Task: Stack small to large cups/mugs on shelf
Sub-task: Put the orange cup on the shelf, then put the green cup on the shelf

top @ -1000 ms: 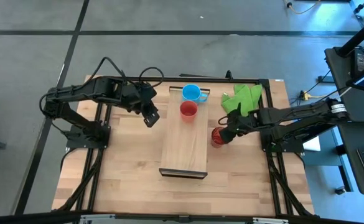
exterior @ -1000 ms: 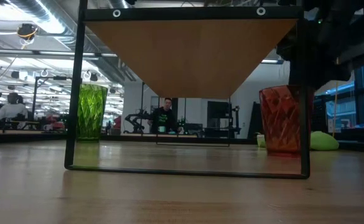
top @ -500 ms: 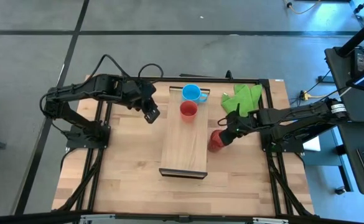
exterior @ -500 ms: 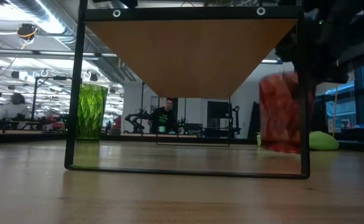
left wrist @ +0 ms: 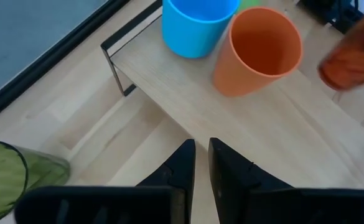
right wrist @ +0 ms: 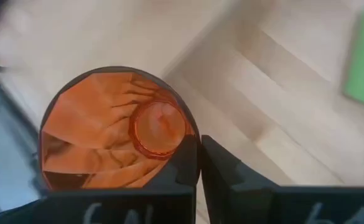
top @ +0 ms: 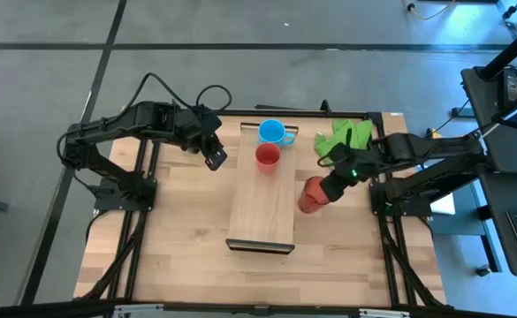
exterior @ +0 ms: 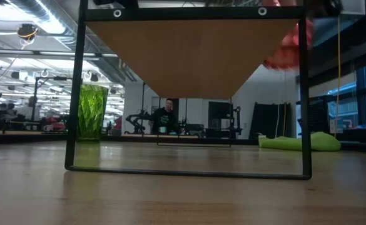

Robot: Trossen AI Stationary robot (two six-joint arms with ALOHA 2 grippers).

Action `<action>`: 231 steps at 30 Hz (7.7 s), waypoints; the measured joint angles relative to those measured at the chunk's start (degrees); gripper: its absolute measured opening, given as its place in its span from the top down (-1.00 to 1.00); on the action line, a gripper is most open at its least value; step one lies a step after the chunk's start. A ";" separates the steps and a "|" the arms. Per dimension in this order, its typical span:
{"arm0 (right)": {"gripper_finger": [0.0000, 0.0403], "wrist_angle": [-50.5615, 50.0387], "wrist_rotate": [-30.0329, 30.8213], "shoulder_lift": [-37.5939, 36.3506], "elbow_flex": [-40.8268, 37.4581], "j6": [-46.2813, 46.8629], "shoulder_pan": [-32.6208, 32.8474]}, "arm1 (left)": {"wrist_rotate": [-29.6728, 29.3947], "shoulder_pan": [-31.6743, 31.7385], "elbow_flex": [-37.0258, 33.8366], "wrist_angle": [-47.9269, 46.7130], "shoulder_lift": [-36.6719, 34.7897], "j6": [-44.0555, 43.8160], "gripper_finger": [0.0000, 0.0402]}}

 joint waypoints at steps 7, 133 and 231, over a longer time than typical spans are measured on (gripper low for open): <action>0.96 -5.83 0.02 17.62 19.84 -10.03 0.37 | -0.02 1.41 0.00 0.28 0.00 1.39 0.79; 0.15 -15.23 20.62 2.02 49.41 -26.98 -14.88 | 8.42 33.70 -34.01 7.17 -8.00 52.75 0.54; 0.99 65.21 3.54 8.12 -18.62 20.90 19.89 | 0.35 -33.13 32.63 -2.40 27.26 7.23 0.97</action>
